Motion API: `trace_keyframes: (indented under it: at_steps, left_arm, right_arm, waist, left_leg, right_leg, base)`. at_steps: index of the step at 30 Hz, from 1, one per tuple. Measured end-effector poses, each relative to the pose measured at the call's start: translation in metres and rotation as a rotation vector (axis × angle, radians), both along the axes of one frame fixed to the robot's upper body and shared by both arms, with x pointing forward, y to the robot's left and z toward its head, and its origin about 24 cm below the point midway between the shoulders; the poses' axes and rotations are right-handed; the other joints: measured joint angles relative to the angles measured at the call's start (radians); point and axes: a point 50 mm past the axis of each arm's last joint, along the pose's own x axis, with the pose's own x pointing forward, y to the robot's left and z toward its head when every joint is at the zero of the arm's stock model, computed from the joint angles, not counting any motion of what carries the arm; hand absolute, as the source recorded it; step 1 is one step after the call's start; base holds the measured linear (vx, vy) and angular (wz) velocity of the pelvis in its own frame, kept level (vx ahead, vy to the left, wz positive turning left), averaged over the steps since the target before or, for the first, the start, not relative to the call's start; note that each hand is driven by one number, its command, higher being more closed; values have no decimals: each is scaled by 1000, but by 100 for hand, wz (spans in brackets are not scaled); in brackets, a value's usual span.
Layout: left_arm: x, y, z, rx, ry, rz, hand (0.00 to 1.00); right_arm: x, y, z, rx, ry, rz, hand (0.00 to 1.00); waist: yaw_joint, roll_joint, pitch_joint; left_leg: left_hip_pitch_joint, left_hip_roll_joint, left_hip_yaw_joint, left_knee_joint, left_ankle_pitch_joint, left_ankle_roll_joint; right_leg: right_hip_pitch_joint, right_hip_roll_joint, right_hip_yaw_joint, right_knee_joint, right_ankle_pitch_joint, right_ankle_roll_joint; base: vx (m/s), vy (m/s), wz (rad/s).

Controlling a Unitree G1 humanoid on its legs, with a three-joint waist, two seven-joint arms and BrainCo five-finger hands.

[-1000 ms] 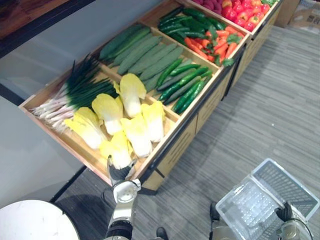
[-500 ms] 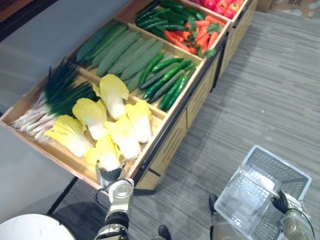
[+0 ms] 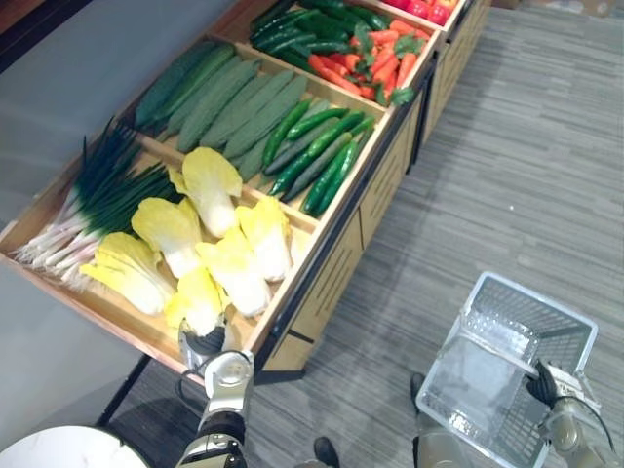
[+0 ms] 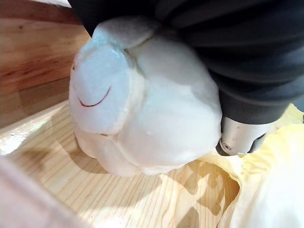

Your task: Pick vegetable in the basket

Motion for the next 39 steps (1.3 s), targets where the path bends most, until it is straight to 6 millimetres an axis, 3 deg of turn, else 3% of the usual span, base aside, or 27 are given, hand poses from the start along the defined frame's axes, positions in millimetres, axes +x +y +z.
trace_keyframes:
  at_steps: [5, 8, 15, 32, 34, 39]
  left_arm:
    - [0, -2, -2, -17, 5, -6, 100]
    - [1, -4, -2, -40, -2, -15, 100]
    - [2, -12, 7, -52, -69, -123, 100]
    - [-17, -25, 28, -76, -195, -221, 100]
    - [-16, -27, 32, -79, -218, -218, 100]
    - [-17, -24, 47, -55, -289, -203, 100]
  right_arm:
    - [-2, 0, -1, 0, 10, -4, 100]
    - [-4, -1, -3, 0, 20, -12, 100]
    - [-9, 4, -10, 25, 36, -53, 100]
    - [-23, 3, -20, 80, 62, -173, 100]
    - [-25, 2, -22, 81, 73, -181, 100]
    - [-30, 5, -26, 104, 83, -208, 100]
  waist:
    - [0, 0, 0]
    - [-18, -1, 1]
    - [-21, -19, 12]
    - [-5, -26, 11]
    - [7, -29, 9]
    - [5, -40, -6]
  left_leg:
    - [17, 1, -4, 1, 0, 1]
    - [24, 1, -30, 0, 0, 1]
    - [36, -1, -78, -4, 1, 2]
    - [52, 5, -136, -5, 0, 4]
    - [50, 5, -138, -3, 0, 5]
    - [38, 7, -158, 1, 2, 9]
  right_leg:
    - [23, -2, -11, 0, -1, 0]
    - [47, -8, -39, 0, -3, -1]
    - [85, -16, -81, 0, 3, 0]
    - [135, -17, -138, 0, 3, -1]
    - [136, -16, -140, 0, 3, -1]
    - [136, -16, -152, 0, 3, -1]
  base:
    - [3, -39, 6]
    - [3, -31, 23]
    - [-16, -28, 18]
    - [-14, -24, 9]
    - [-46, -28, 3]
    - [-31, -26, 7]
